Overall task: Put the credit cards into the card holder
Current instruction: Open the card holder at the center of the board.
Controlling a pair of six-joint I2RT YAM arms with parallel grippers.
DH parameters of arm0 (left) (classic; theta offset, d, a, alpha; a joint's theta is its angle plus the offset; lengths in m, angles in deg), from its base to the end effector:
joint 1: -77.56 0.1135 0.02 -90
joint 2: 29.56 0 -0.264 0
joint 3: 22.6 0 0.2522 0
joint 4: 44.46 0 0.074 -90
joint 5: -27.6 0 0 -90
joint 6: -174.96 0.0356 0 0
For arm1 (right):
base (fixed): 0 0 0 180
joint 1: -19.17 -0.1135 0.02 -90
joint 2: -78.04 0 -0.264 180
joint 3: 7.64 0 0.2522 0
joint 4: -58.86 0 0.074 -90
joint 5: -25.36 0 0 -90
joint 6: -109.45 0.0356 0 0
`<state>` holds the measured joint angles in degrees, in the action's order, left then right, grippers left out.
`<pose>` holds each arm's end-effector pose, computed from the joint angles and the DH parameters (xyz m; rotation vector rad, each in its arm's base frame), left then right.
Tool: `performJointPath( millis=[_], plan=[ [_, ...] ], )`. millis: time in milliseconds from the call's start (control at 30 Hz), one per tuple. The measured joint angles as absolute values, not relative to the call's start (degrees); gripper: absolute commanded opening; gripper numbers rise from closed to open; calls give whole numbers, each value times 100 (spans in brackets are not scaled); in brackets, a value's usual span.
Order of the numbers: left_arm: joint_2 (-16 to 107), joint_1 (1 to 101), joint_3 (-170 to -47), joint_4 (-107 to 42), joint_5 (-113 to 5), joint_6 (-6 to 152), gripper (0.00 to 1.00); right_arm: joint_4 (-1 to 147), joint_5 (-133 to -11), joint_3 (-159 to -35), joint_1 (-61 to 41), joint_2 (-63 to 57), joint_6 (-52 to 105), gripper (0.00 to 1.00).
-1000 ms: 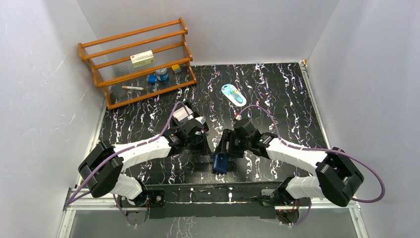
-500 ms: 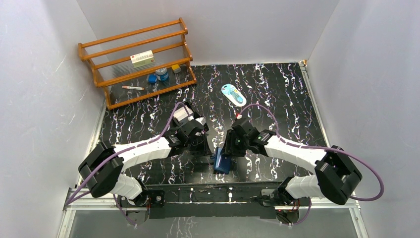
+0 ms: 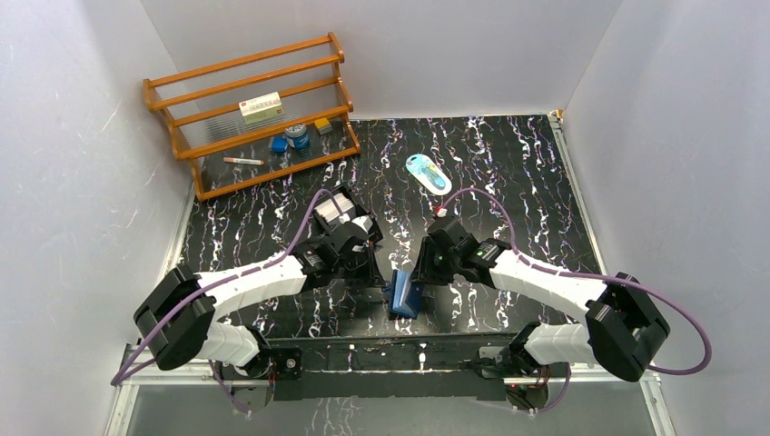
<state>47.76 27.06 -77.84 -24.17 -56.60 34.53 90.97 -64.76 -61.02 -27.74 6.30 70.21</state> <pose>0.1732 -0.2157 0.2025 0.0580 2.5256 -0.9412 0.1683 0.1800 0.2002 0.0864 2.5988 0.7052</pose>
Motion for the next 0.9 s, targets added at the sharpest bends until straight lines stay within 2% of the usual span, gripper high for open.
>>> performJointPath(
  millis=[100,233,567,767,900],
  plan=[
    [4734,2708,-7731,-2424,-5665,3418,0,9149,-6457,-6099,-2774,658,7021,37],
    [4732,2708,-7722,-2424,-5665,3392,6,9221,-6437,-6084,-2774,743,7010,34],
    [4702,2708,-7685,-2559,-5439,3202,42,9169,-6461,-5942,-2774,896,6958,31],
    [4612,2708,-7591,-2789,-5313,3088,59,9114,-6490,-5907,-2774,914,6861,29],
    [4562,2708,-7445,-3110,-5168,3049,66,9092,-6505,-5901,-2774,938,6840,26]
  ],
)
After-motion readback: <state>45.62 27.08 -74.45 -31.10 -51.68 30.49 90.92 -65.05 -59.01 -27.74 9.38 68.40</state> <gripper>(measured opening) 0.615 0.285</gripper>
